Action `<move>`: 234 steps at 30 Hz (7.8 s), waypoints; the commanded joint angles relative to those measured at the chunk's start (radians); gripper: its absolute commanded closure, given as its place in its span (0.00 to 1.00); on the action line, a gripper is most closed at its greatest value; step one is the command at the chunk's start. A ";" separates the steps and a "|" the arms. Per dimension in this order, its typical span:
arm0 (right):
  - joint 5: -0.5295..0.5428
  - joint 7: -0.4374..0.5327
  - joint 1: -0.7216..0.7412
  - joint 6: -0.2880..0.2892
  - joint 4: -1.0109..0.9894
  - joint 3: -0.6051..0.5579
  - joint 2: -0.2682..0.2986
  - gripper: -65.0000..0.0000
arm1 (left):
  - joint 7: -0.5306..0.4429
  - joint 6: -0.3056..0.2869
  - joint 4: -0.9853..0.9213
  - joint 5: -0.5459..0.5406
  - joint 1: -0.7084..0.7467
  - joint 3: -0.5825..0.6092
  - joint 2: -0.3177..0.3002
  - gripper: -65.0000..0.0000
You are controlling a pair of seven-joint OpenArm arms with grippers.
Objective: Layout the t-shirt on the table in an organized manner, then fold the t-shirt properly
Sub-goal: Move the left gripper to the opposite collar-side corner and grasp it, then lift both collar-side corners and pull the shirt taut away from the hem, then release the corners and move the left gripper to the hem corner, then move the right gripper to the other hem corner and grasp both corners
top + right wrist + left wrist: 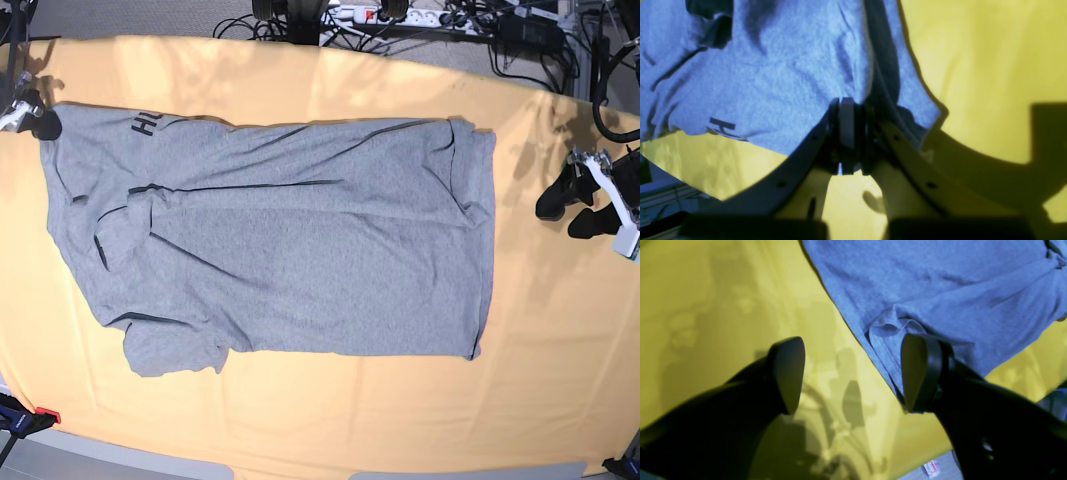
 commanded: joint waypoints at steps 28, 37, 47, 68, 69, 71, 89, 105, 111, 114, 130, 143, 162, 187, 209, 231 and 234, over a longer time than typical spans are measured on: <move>0.029 -0.011 0.001 0.003 0.013 0.008 0.030 1.00 | -0.155 0.158 0.012 0.231 0.209 -0.097 0.335 0.30; 0.029 -0.011 0.001 0.003 0.013 0.008 0.029 1.00 | -0.131 0.092 0.012 0.135 0.197 -0.036 0.341 0.30; 0.029 -0.011 0.001 0.003 0.013 0.008 0.029 1.00 | -0.128 0.090 0.012 0.121 0.193 0.089 0.346 0.30; 0.114 -0.033 0.001 0.003 0.034 0.008 0.032 1.00 | -0.103 0.066 0.013 0.195 0.100 0.125 0.304 1.00; 0.113 -0.033 0.001 0.003 0.039 0.008 0.033 1.00 | -0.103 0.066 0.014 0.194 0.093 0.109 0.294 1.00; 0.098 -0.033 0.002 0.003 0.050 0.008 0.034 1.00 | -0.100 0.066 0.014 0.187 0.081 0.083 0.271 1.00; 0.098 -0.033 -0.119 0.003 0.186 0.007 0.072 1.00 | 0.040 0.004 0.014 -0.001 0.083 0.045 0.042 1.00; -0.010 -0.033 -0.210 0.003 0.246 0.006 0.071 1.00 | 0.192 -0.084 0.014 -0.134 0.266 0.045 -0.021 1.00; -0.010 -0.033 -0.255 0.003 0.246 0.006 0.071 1.00 | 0.192 -0.084 0.014 -0.151 0.277 0.045 -0.048 1.00; -0.010 -0.033 -0.264 0.003 0.246 0.006 0.071 1.00 | 0.192 -0.084 0.014 -0.191 0.286 0.045 -0.045 1.00; 0.002 -0.033 -0.264 0.003 0.246 0.006 0.084 0.52 | 0.192 -0.035 0.014 -0.259 0.304 0.045 -0.055 0.55; 0.168 -0.033 -0.263 0.003 0.275 0.040 0.151 0.49 | 0.192 -0.071 0.014 -0.324 0.192 -0.076 -0.110 0.24; 0.186 -0.033 -0.261 0.003 0.285 0.040 0.151 0.49 | -0.099 0.008 -0.460 0.035 -0.300 -0.105 0.036 0.24; 0.217 -0.033 -0.262 0.003 0.285 0.040 0.148 0.49 | -0.298 -0.009 -1.048 0.364 -0.745 0.375 0.273 0.24; 0.133 0.110 -0.042 0.003 0.285 -0.011 0.143 0.49 | -0.158 -0.145 -1.047 0.174 -0.782 0.375 0.270 1.00; -0.480 0.514 0.554 -0.164 -0.227 -0.494 0.092 0.42 | -0.157 -0.145 -1.047 0.185 -0.784 0.375 0.273 1.00; -0.405 0.489 0.641 -0.083 -0.429 -0.493 0.093 0.42 | -0.158 -0.145 -1.047 0.192 -0.784 0.375 0.273 1.00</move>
